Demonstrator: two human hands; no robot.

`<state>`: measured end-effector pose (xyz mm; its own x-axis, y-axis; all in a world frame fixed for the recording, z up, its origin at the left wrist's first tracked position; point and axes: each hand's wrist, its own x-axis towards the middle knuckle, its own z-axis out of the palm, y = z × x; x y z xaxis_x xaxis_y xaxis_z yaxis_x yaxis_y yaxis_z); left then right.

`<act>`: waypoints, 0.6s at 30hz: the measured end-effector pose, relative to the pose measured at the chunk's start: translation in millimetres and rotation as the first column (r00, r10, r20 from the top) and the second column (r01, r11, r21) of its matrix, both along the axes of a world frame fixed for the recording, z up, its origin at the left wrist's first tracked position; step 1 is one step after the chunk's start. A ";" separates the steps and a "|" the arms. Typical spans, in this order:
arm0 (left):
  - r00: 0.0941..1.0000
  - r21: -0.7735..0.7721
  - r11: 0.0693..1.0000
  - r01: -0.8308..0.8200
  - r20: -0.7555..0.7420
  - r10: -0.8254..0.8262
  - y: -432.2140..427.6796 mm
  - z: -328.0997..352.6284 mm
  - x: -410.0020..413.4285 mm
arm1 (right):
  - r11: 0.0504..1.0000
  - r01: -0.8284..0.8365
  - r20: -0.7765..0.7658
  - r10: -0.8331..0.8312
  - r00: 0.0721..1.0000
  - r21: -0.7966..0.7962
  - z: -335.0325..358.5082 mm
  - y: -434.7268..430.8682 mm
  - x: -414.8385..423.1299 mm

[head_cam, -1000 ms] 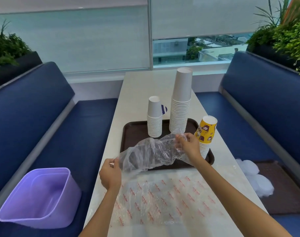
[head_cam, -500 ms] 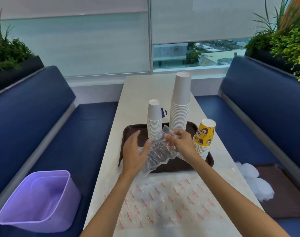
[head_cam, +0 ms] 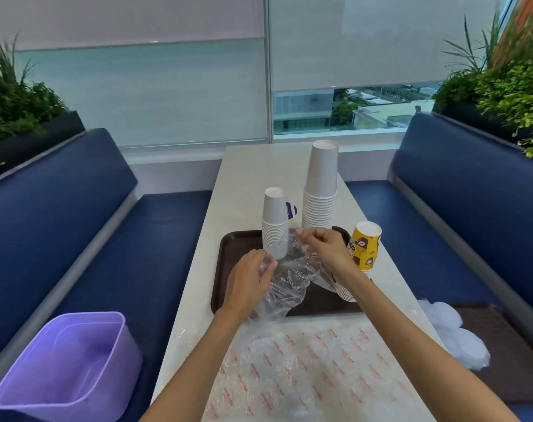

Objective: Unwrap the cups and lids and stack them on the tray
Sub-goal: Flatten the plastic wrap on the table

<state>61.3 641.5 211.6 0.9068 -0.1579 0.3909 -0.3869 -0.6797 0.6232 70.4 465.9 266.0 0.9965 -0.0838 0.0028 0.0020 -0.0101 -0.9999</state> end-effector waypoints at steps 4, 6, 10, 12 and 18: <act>0.999 0.047 0.998 -0.036 0.021 0.035 9.4 5.6 -1.6 | 0.995 0.072 0.055 -0.076 0.996 0.074 19.0 -6.4 6.0; 0.999 0.060 0.997 -0.046 0.007 0.046 13.9 8.6 -3.3 | 0.996 0.070 0.052 -0.074 0.996 0.063 27.3 -10.4 9.3; 0.990 -0.104 0.988 -0.115 -0.093 0.105 19.9 14.0 -6.1 | 0.998 -0.038 -0.045 0.036 0.998 -0.052 34.5 -12.9 6.7; 0.979 -0.230 0.957 -0.175 -0.140 0.145 21.1 17.4 -6.4 | 0.992 -0.083 -0.084 0.076 0.994 -0.094 31.5 -15.2 2.0; 0.955 -0.447 0.847 -0.289 -0.196 0.222 16.7 23.6 -9.1 | 0.986 -0.079 0.017 0.078 0.997 0.147 -1.4 -3.4 -17.1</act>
<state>52.2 658.3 235.2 0.9379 0.2567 0.2335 -0.1314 -0.3603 0.9235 53.3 462.5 264.6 1.0000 -0.0057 0.0079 0.0087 0.1378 -0.9904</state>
